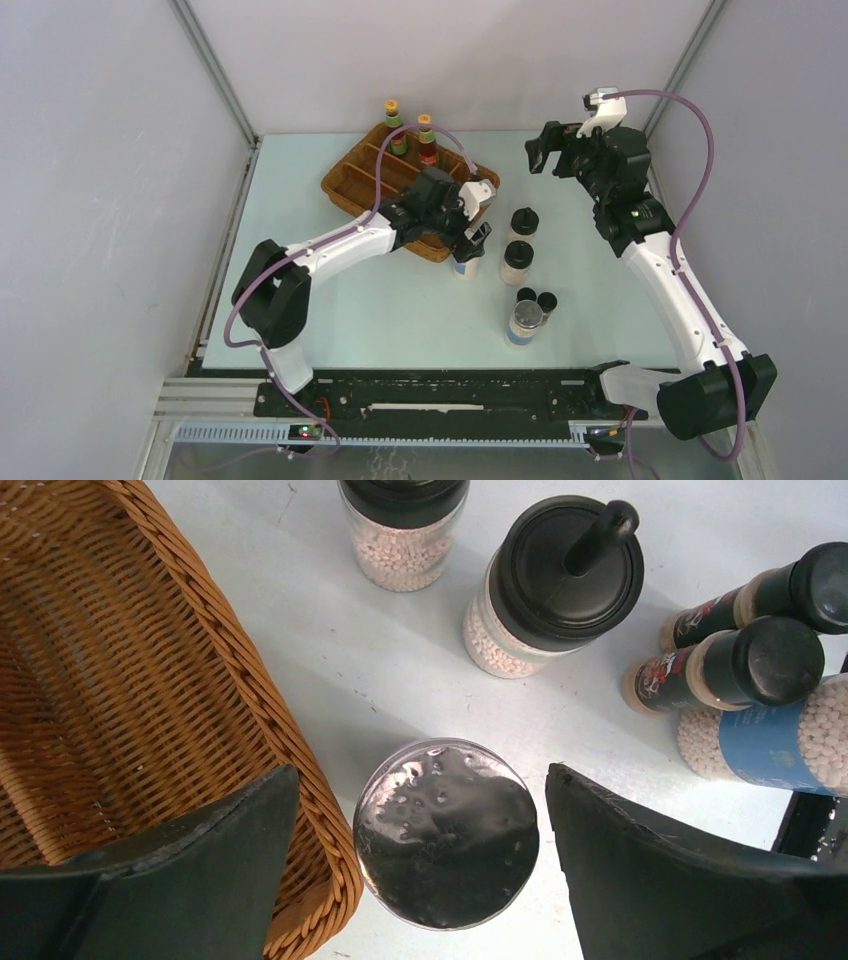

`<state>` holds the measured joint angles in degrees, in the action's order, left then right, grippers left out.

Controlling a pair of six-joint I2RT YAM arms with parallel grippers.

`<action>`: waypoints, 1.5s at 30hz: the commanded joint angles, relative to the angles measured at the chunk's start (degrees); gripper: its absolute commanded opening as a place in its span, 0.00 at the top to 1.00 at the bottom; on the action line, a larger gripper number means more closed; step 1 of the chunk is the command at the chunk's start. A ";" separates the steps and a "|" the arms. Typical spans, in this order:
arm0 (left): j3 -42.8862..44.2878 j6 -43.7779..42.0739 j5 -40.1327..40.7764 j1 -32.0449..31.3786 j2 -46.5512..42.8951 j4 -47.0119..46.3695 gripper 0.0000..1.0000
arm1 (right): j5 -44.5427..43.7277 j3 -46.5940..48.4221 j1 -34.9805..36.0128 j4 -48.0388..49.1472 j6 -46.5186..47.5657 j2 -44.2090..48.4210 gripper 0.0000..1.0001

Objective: Organize the condiment bottles
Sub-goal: Pick up the bottle from the center of the board.

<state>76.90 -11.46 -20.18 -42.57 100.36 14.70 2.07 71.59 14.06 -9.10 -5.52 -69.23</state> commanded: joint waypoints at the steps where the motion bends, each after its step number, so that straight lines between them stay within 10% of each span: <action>1: 3.34 0.72 -1.36 0.13 0.29 1.24 0.02 | 0.69 -0.40 -0.78 2.29 -0.90 0.24 0.00; 25: 3.20 1.93 -1.14 0.19 0.88 2.66 0.10 | 0.92 -0.93 -0.88 2.35 -1.14 0.70 0.00; 31: 6.59 1.88 -2.15 0.15 3.70 6.91 0.37 | 0.90 -0.93 -0.88 2.33 -1.15 0.76 0.00; 38: 9.35 2.77 -2.03 0.15 5.51 9.74 0.98 | 0.83 -0.93 -0.88 2.25 -1.24 1.12 0.00; 45: 9.10 3.47 -0.91 0.01 4.30 10.66 1.00 | 1.08 -0.91 -0.88 2.25 -1.42 1.54 0.00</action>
<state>83.26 -9.43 -21.19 -42.50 105.30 22.70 3.07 70.81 13.56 -8.73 -6.20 -69.23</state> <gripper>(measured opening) 0.636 0.993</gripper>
